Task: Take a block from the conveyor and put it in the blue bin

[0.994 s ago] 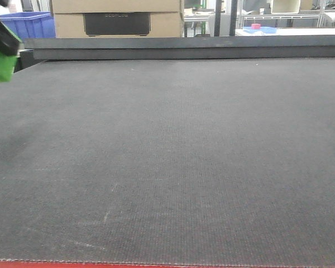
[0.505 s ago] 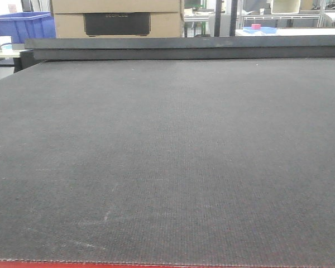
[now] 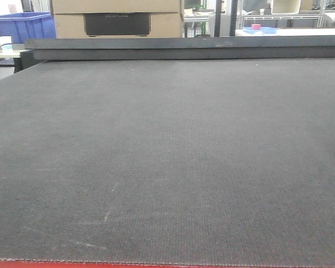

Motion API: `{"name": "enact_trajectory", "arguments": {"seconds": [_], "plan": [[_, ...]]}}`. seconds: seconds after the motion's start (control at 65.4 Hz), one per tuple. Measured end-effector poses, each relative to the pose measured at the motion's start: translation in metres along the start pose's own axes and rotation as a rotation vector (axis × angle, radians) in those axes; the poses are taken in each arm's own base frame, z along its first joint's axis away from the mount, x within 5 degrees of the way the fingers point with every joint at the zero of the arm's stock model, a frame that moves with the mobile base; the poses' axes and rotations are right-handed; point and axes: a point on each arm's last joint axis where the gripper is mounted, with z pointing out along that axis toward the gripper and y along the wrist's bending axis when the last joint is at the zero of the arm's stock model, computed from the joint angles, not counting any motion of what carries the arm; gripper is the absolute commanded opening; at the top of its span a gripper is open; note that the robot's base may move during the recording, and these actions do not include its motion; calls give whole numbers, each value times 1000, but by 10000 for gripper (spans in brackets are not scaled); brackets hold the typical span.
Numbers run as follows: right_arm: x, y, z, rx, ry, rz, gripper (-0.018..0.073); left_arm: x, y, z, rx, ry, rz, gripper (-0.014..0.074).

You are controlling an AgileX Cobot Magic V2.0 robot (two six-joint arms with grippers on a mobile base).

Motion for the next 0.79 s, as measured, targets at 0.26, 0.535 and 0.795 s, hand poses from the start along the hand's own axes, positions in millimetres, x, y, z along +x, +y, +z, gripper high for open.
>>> {"name": "enact_trajectory", "arguments": {"seconds": [0.26,0.535,0.795], "plan": [[1,0,0,1,11,-19,-162,-4,0,-16,3,-67,-7,-111],[1,0,0,1,15,-19,-162,-4,-1,-17,17,-73,-42,-111],[1,0,0,1,15,-21,-162,-5,-1,-17,20,-74,-49,-111]]}}
